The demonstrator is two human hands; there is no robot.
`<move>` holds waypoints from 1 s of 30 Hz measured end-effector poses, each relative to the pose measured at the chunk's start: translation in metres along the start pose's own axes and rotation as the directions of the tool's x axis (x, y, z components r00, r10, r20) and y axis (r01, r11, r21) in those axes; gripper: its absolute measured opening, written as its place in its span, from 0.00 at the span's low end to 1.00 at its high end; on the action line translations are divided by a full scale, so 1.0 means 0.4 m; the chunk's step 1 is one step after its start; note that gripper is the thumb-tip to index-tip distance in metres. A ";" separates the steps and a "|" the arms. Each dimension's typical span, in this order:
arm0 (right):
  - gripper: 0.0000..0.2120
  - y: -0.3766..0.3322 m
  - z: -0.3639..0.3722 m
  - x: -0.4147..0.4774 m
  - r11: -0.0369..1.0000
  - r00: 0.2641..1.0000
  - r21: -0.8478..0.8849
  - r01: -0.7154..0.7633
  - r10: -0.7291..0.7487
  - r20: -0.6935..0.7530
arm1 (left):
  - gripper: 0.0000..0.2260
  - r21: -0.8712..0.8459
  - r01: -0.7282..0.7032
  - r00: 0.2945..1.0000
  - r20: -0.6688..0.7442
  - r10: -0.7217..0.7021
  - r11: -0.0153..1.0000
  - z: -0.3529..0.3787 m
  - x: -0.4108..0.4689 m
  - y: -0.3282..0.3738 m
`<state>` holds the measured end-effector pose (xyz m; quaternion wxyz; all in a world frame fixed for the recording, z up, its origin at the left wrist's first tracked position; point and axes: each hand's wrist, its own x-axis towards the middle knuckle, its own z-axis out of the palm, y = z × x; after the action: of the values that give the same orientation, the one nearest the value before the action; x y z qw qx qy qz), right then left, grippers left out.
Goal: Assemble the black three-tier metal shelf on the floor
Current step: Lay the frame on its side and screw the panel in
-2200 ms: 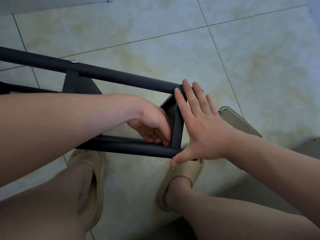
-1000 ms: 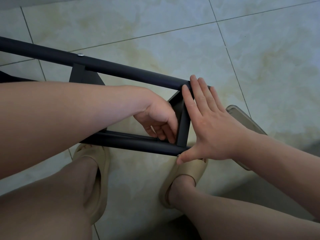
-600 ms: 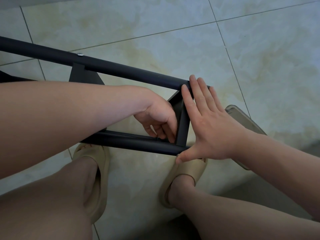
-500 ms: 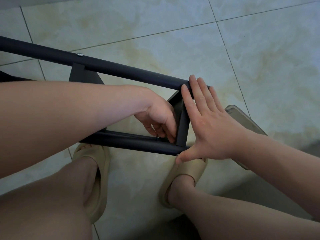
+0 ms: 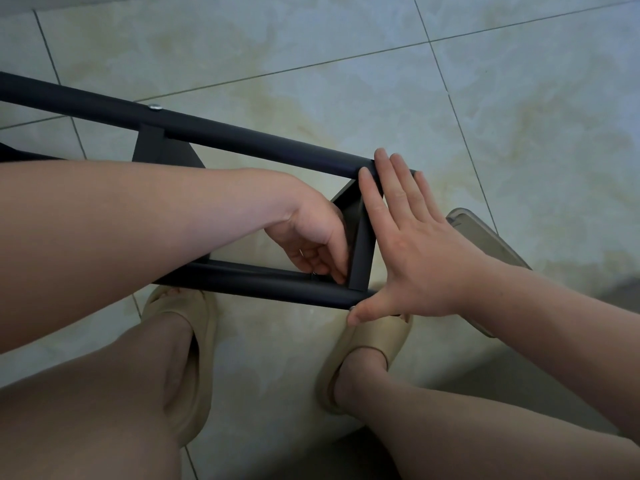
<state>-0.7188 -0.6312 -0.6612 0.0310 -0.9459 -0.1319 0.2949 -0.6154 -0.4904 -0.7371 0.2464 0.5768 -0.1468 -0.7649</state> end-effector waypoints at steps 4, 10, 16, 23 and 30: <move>0.75 0.001 -0.003 0.000 1.000 1.000 -0.001 -0.003 0.003 0.002 | 0.04 -0.034 -0.001 1.000 0.025 0.002 0.999 0.002 -0.001 -0.004; 0.75 -0.002 -0.002 -0.001 1.000 1.000 -0.004 -0.002 0.002 -0.001 | 0.05 -0.027 -0.021 1.000 -0.014 0.021 0.999 0.008 0.003 -0.009; 0.75 -0.002 0.000 0.001 1.000 1.000 0.001 0.000 0.000 -0.008 | 0.06 -0.178 -0.023 0.998 0.054 0.033 0.984 0.009 0.002 -0.017; 0.75 0.000 0.005 0.003 1.000 1.000 -0.001 0.004 -0.004 -0.017 | 0.06 -0.083 -0.011 1.000 0.020 0.012 0.996 0.004 0.007 -0.020; 0.75 0.000 0.002 0.004 1.000 1.000 0.000 0.000 0.000 -0.026 | 0.04 -0.056 0.004 0.999 0.035 -0.002 0.998 0.002 -0.011 -0.009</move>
<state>-0.7182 -0.6307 -0.6629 0.0330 -0.9496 -0.1315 0.2825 -0.6160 -0.4851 -0.7352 0.2588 0.5565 -0.1288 -0.7789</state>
